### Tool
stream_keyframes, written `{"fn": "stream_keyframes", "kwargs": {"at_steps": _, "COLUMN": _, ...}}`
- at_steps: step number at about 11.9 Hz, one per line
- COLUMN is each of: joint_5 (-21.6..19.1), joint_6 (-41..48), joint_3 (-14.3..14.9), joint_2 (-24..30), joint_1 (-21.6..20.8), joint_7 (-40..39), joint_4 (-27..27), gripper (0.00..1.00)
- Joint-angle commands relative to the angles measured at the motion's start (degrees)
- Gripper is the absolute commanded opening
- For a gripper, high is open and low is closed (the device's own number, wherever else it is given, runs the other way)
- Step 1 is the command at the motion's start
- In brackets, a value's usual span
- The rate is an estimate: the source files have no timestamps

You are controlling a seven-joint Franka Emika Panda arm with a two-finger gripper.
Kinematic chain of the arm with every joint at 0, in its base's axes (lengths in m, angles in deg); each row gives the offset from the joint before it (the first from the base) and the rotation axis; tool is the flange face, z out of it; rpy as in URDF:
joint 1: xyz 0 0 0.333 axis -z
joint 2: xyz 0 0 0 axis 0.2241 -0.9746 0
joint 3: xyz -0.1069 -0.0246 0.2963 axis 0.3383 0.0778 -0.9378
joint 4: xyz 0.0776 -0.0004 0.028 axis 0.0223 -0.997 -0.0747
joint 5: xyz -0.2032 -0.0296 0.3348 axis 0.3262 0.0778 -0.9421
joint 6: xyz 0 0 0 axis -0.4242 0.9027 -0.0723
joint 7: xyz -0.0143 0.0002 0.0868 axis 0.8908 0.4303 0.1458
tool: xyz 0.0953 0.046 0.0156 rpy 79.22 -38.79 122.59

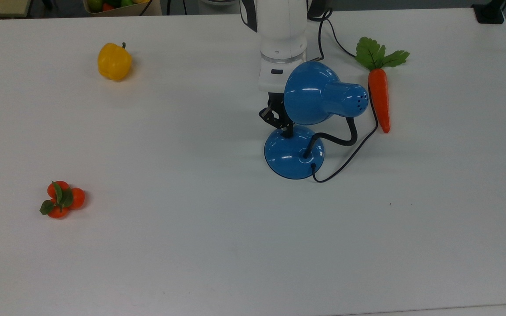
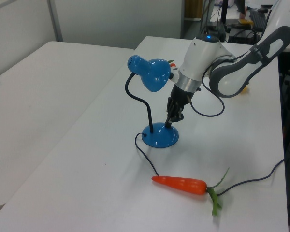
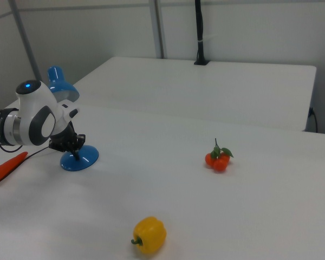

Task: Turn on desk lamp
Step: 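Press down on the lamp base switch with the gripper fingertips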

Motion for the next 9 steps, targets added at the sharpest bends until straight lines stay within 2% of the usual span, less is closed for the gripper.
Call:
{"fn": "stream_keyframes", "kwargs": {"at_steps": 1, "joint_5": 0.29, "joint_6": 1.03, "joint_3": -0.1, "joint_2": -0.56, "joint_1": -0.31, "joint_7": 0.39, "joint_4": 0.14, "gripper": 0.0}}
{"fn": "stream_keyframes", "kwargs": {"at_steps": 9, "joint_5": 0.37, "joint_6": -0.9, "joint_3": -0.1, "joint_2": -2.14, "joint_1": -0.31, "joint_7": -0.13, "joint_4": 0.4, "gripper": 0.0}}
